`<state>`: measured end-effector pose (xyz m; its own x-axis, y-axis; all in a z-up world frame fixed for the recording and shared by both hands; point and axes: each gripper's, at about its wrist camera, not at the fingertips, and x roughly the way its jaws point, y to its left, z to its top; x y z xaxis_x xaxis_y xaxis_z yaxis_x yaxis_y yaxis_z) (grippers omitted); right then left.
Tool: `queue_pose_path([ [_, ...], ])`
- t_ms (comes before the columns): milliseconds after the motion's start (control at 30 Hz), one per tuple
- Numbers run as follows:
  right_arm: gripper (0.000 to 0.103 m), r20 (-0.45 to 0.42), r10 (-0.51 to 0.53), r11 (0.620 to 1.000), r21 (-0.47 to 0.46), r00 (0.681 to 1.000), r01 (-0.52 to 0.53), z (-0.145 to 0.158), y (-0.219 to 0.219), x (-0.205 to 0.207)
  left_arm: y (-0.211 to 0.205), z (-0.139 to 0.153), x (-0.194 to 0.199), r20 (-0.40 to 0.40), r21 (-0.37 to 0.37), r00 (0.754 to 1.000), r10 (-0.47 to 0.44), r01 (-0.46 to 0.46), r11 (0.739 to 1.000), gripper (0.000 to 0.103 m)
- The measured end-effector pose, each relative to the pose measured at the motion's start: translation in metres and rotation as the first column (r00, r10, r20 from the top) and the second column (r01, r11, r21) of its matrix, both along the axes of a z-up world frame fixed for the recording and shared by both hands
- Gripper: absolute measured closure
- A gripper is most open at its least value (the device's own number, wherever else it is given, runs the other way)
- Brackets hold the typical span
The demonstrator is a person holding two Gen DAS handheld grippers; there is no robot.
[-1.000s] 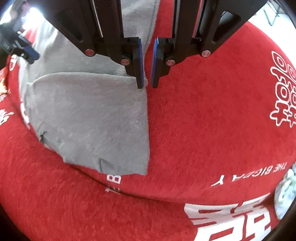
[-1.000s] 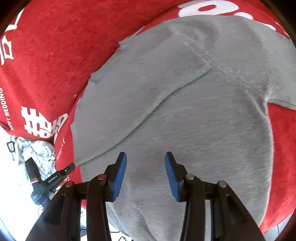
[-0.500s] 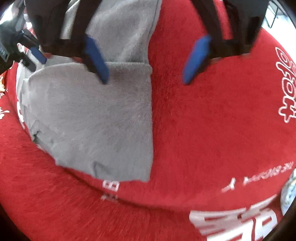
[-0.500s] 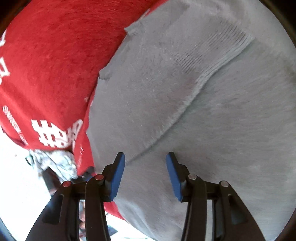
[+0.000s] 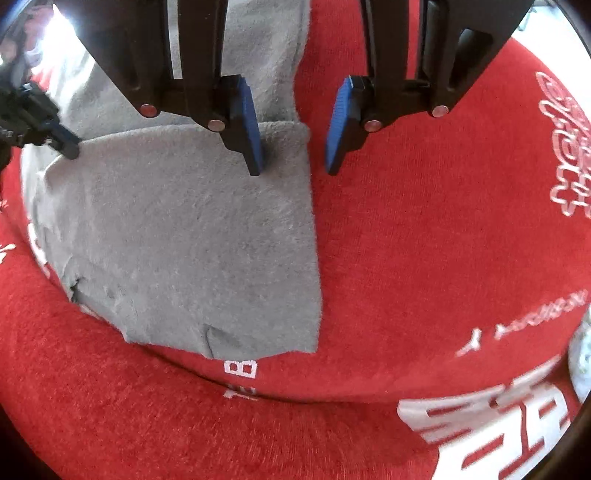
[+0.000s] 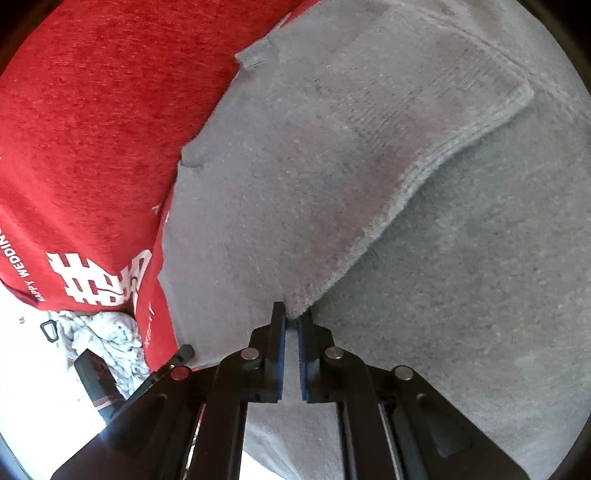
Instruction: Fold small clothes
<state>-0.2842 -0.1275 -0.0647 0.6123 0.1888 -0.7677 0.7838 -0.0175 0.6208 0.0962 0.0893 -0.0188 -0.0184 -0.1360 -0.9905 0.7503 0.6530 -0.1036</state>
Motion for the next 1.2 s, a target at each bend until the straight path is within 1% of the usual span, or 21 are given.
queue_pose_path([
  [100, 0.089, -0.031, 0.052, 0.998, -0.033, 0.998, -0.053, 0.012, 0.000, -0.010, 0.001, 0.008, -0.006, 0.033, 0.022, 0.999, -0.026, 0.026, 0.999, 0.067],
  [167, 0.082, -0.042, 0.072, 0.996, -0.054, 0.997, -0.074, 0.021, 0.001, -0.020, 0.001, 0.013, -0.010, 0.044, 0.034, 0.998, -0.037, 0.035, 0.999, 0.067],
  [233, 0.067, -0.065, 0.084, 0.993, -0.074, 0.994, -0.089, 0.029, 0.003, -0.032, -0.001, 0.017, -0.013, 0.043, 0.038, 0.998, -0.041, 0.039, 0.999, 0.067],
  [300, 0.063, -0.084, 0.091, 0.991, -0.087, 0.992, -0.098, 0.036, 0.006, -0.042, -0.007, 0.019, -0.023, 0.044, 0.040, 0.998, -0.048, 0.046, 0.998, 0.067],
  [400, 0.060, -0.099, 0.091, 0.991, -0.092, 0.991, -0.100, 0.042, 0.008, -0.060, -0.012, 0.025, -0.037, 0.048, 0.045, 0.996, -0.073, 0.071, 0.997, 0.067],
  [500, 0.058, -0.108, 0.081, 0.992, -0.093, 0.991, -0.091, 0.046, 0.011, -0.073, -0.028, 0.027, -0.058, 0.048, 0.049, 0.994, -0.094, 0.092, 0.995, 0.066],
  [533, 0.058, -0.109, 0.077, 0.992, -0.092, 0.991, -0.087, 0.047, 0.012, -0.076, -0.030, 0.029, -0.064, 0.044, 0.051, 0.994, -0.104, 0.102, 0.993, 0.055],
  [567, 0.058, -0.111, 0.070, 0.993, -0.090, 0.991, -0.080, 0.048, 0.012, -0.082, -0.032, 0.030, -0.070, 0.046, 0.052, 0.993, -0.110, 0.108, 0.993, 0.041],
  [633, 0.056, -0.112, 0.061, 0.993, -0.090, 0.992, -0.071, 0.049, 0.012, -0.088, -0.038, 0.032, -0.081, 0.059, 0.043, 0.990, -0.132, 0.129, 0.991, 0.040],
  [733, 0.054, -0.116, 0.049, 0.994, -0.092, 0.992, -0.060, 0.052, 0.013, -0.099, -0.047, 0.034, -0.098, 0.056, 0.054, 0.984, -0.170, 0.167, 0.985, 0.040],
  [867, 0.052, -0.111, 0.024, 0.996, -0.081, 0.993, -0.033, 0.051, 0.013, -0.114, -0.058, 0.030, -0.119, 0.028, 0.066, 0.980, -0.196, 0.194, 0.979, 0.040],
  [900, 0.049, -0.109, 0.016, 0.997, -0.078, 0.994, -0.025, 0.050, 0.013, -0.119, -0.060, 0.029, -0.125, 0.025, 0.065, 0.979, -0.202, 0.200, 0.978, 0.038],
  [967, 0.047, -0.105, -0.005, 0.997, -0.074, 0.995, -0.002, 0.049, 0.012, -0.131, -0.065, 0.029, -0.134, 0.027, 0.058, 0.977, -0.209, 0.207, 0.977, 0.006],
  [1000, 0.047, -0.104, -0.015, 0.997, -0.073, 0.994, 0.008, 0.048, 0.011, -0.136, -0.068, 0.031, -0.140, 0.041, 0.051, 0.976, -0.215, 0.213, 0.976, 0.003],
  [1067, 0.042, -0.104, -0.040, 0.997, -0.072, 0.994, 0.033, 0.047, 0.009, -0.149, -0.075, 0.033, -0.149, 0.056, 0.047, 0.971, -0.234, 0.231, 0.972, 0.002],
  [1100, 0.036, -0.103, -0.050, 0.996, -0.074, 0.993, 0.043, 0.047, 0.008, -0.154, -0.078, 0.033, -0.153, 0.054, 0.049, 0.969, -0.241, 0.239, 0.970, 0.002],
  [1133, 0.033, -0.103, -0.066, 0.995, -0.078, 0.993, 0.058, 0.048, 0.006, -0.162, -0.082, 0.032, -0.157, 0.049, 0.052, 0.968, -0.246, 0.244, 0.968, 0.002],
  [1200, 0.030, -0.105, -0.092, 0.993, -0.084, 0.990, 0.083, 0.047, 0.002, -0.178, -0.091, 0.031, -0.166, 0.039, 0.057, 0.966, -0.254, 0.252, 0.966, 0.002],
])
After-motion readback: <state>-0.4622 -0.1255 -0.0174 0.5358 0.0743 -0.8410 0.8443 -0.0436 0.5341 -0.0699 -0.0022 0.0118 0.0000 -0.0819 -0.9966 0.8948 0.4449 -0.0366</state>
